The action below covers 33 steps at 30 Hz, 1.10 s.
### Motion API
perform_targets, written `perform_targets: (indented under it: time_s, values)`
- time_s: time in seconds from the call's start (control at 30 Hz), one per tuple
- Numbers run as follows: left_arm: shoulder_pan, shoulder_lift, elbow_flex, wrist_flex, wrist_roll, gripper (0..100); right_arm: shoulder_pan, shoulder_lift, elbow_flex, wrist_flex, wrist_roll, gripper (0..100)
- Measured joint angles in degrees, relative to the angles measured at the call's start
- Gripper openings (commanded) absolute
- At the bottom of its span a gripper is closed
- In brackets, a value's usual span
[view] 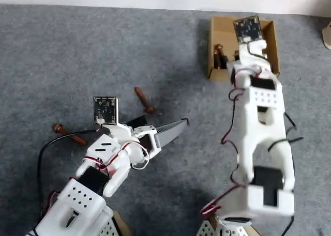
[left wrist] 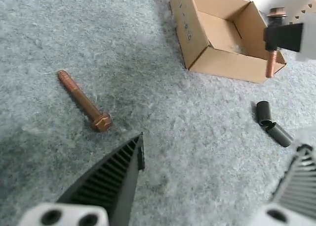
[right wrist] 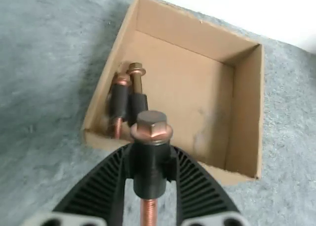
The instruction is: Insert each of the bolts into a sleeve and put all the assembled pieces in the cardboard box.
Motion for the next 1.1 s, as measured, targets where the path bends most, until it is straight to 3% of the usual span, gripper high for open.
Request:
perform_targets:
  time_s: [0.3,0.67,1.1]
  values:
    - [0.00,0.00,0.70,0.00,0.00,42,-0.09,15.65,-17.23,0.00,0.00,0.5]
    - [0.00,0.00,0.70,0.00,0.00,42,-0.09,28.66,-39.03,8.18,0.00,0.5]
    - [0.00,0.00,0.70,0.00,0.00,42,-0.18,46.15,-49.85,8.53,0.00,0.5]
